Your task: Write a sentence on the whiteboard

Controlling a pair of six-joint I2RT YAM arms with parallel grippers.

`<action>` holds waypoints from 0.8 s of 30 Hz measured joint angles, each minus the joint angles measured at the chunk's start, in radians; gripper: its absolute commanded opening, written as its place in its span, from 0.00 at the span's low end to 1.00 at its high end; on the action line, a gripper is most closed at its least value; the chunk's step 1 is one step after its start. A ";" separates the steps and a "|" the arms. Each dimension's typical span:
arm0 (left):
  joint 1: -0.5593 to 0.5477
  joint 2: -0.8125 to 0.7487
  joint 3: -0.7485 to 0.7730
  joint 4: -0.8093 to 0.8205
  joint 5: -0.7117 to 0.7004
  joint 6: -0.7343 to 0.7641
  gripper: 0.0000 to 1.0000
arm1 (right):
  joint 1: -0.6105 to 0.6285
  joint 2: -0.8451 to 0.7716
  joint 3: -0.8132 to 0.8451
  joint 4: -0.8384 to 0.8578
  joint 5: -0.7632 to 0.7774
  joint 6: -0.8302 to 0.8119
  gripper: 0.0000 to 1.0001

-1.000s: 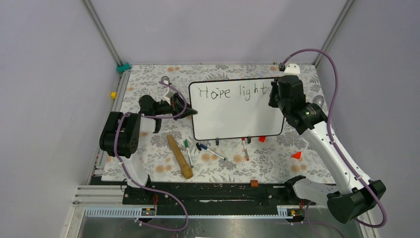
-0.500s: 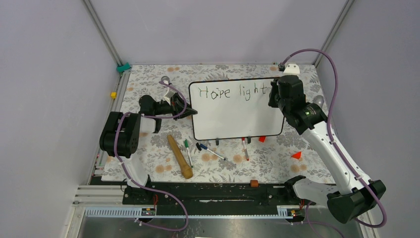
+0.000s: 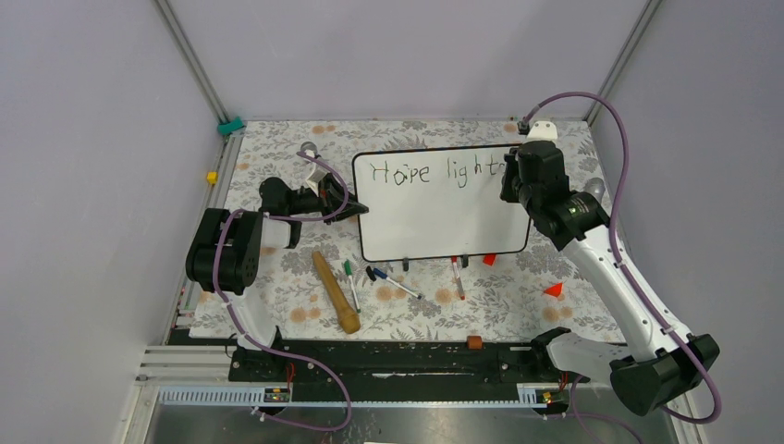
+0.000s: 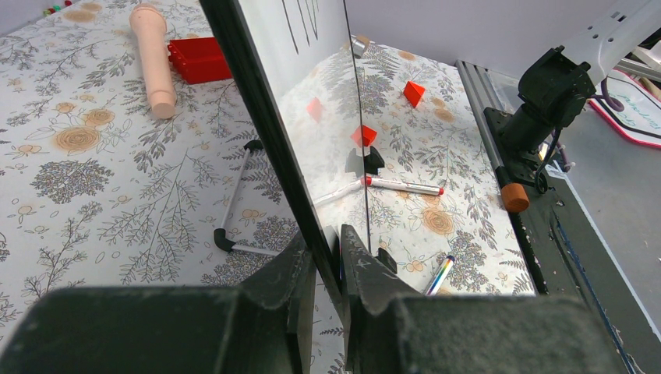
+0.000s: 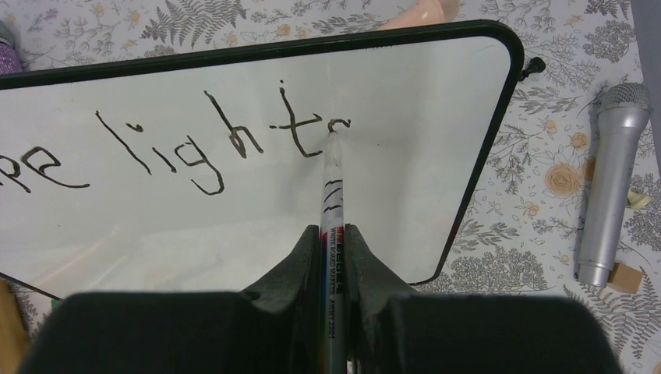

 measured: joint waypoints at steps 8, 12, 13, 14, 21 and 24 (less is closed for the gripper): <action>0.000 0.000 0.000 -0.001 0.000 0.000 0.00 | 0.000 0.010 0.000 -0.022 0.011 0.000 0.00; 0.000 0.000 0.000 -0.001 0.000 0.000 0.00 | 0.000 0.010 0.000 -0.024 0.023 0.000 0.00; 0.000 0.000 0.000 -0.001 0.000 0.000 0.00 | 0.000 0.010 0.000 -0.024 0.023 0.000 0.00; 0.000 0.000 0.000 -0.001 0.000 0.000 0.00 | 0.000 0.010 0.000 -0.024 0.025 0.000 0.00; 0.000 0.000 0.000 -0.001 0.000 0.000 0.00 | 0.000 0.010 0.000 -0.024 0.040 0.000 0.00; 0.000 0.000 0.000 -0.001 0.000 0.000 0.00 | 0.000 0.010 0.000 -0.024 0.040 -0.002 0.00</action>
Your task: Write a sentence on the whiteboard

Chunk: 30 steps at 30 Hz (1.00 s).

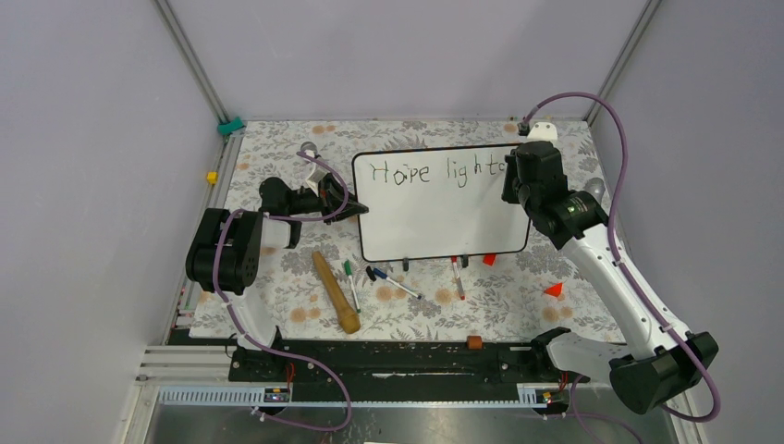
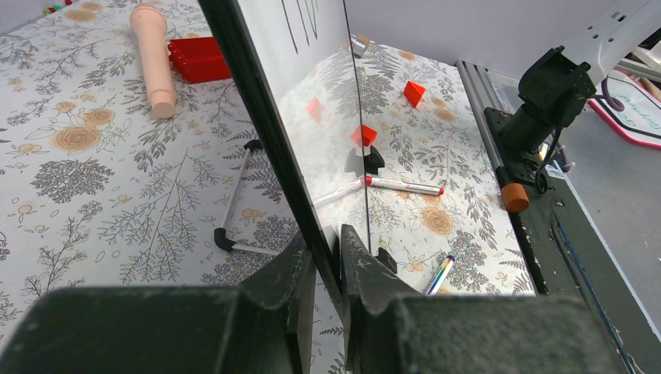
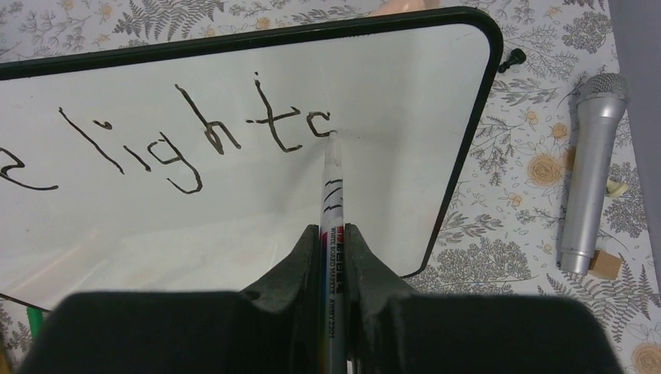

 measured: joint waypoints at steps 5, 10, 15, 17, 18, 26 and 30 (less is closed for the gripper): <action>0.000 0.000 0.000 0.000 0.000 0.000 0.00 | 0.000 0.005 0.000 -0.007 -0.002 -0.006 0.00; 0.000 0.000 0.000 -0.001 0.000 0.000 0.00 | 0.000 0.014 0.000 -0.035 -0.005 -0.007 0.00; 0.000 0.000 0.000 -0.001 0.000 0.000 0.00 | 0.000 0.017 0.000 -0.044 -0.029 -0.007 0.00; 0.000 0.000 0.000 -0.001 0.000 0.000 0.00 | 0.000 0.017 0.000 -0.043 -0.039 -0.006 0.00; 0.000 0.000 0.000 -0.001 0.000 0.000 0.00 | 0.000 0.017 0.000 -0.042 -0.045 -0.006 0.00; 0.000 0.000 0.000 -0.001 0.000 0.000 0.00 | 0.000 0.010 0.000 -0.042 -0.098 -0.002 0.00; 0.000 0.000 0.000 0.002 0.000 0.001 0.00 | 0.000 -0.027 0.007 -0.064 -0.141 0.010 0.00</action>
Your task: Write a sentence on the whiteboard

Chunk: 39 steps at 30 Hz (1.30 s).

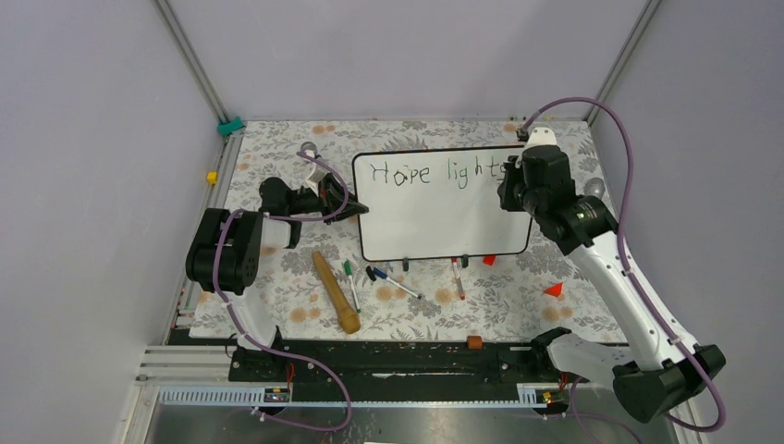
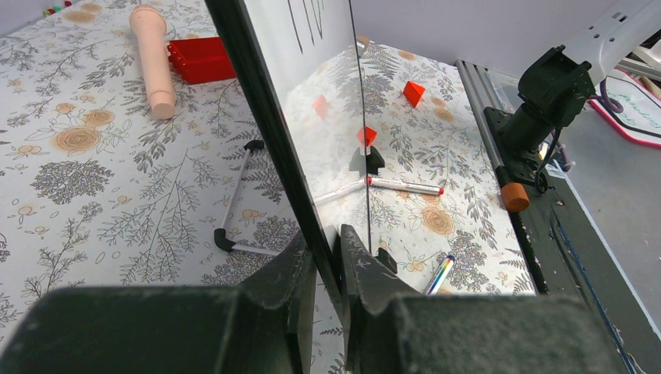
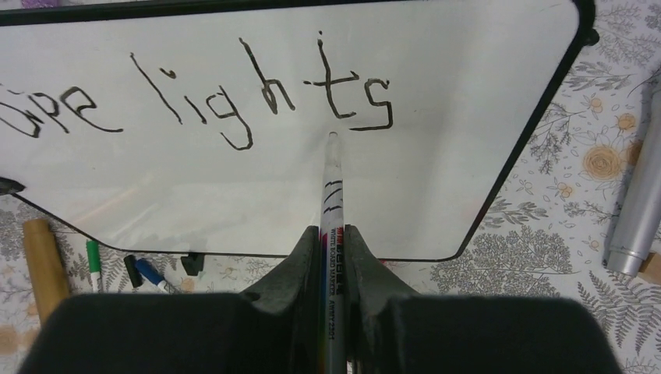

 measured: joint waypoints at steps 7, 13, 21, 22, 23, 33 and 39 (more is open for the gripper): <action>0.000 0.000 0.000 0.000 0.000 0.000 0.00 | 0.000 -0.097 0.009 -0.037 -0.041 0.006 0.00; 0.000 0.000 0.000 0.000 0.000 0.000 0.00 | 0.010 -0.113 -0.002 -0.005 -0.180 0.046 0.00; 0.000 0.000 0.000 0.000 0.000 0.000 0.00 | 0.378 0.002 -0.016 0.087 -0.029 0.066 0.00; 0.000 0.000 0.000 0.000 0.000 0.001 0.00 | 0.425 0.027 -0.016 0.100 0.006 0.065 0.00; 0.000 0.000 0.000 0.000 0.000 0.001 0.00 | 0.473 0.054 -0.016 0.115 0.050 0.063 0.00; 0.000 -0.003 -0.007 0.001 -0.006 0.007 0.00 | 0.742 0.232 -0.023 0.290 0.334 0.035 0.00; 0.002 -0.005 -0.018 0.000 -0.019 0.008 0.00 | 0.767 0.267 -0.048 0.371 0.358 0.046 0.00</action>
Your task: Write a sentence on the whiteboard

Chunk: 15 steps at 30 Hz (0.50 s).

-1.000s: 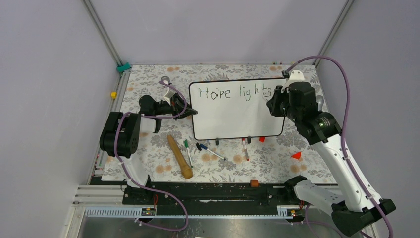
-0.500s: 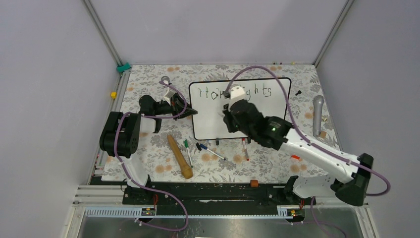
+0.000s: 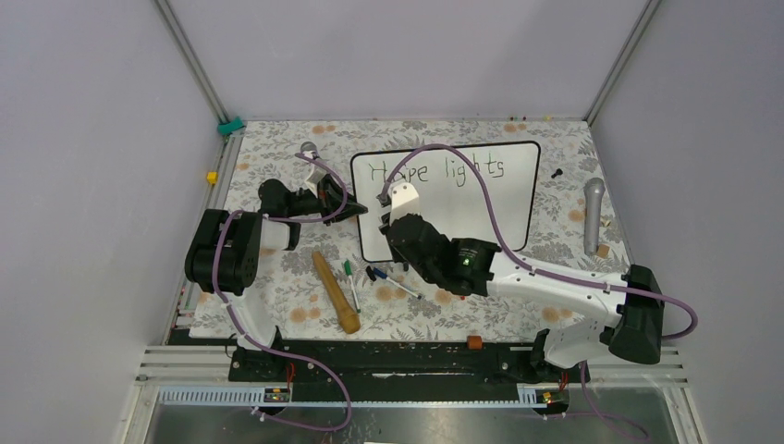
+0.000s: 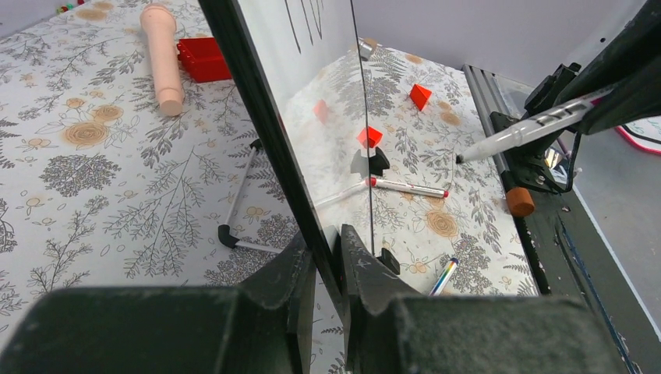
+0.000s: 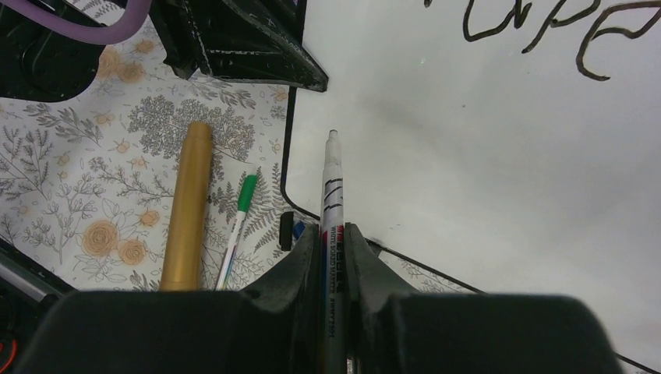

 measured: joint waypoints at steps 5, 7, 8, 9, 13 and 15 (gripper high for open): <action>0.001 0.000 -0.004 0.000 -0.011 0.000 0.00 | 0.003 0.000 -0.029 0.032 0.002 0.018 0.00; 0.001 -0.004 -0.010 0.000 -0.016 0.000 0.00 | 0.004 0.000 -0.031 0.039 0.014 0.026 0.00; 0.002 -0.006 -0.013 0.000 -0.016 0.002 0.00 | 0.004 0.000 -0.032 0.044 0.018 0.029 0.00; 0.002 -0.008 -0.016 0.000 -0.018 0.003 0.00 | 0.004 0.000 -0.035 0.049 0.019 0.033 0.00; 0.002 -0.010 -0.016 0.000 -0.019 0.006 0.00 | 0.004 0.000 -0.060 0.072 0.021 0.040 0.00; 0.002 -0.010 -0.016 0.000 -0.019 0.006 0.00 | 0.004 0.000 -0.064 0.072 0.021 0.040 0.00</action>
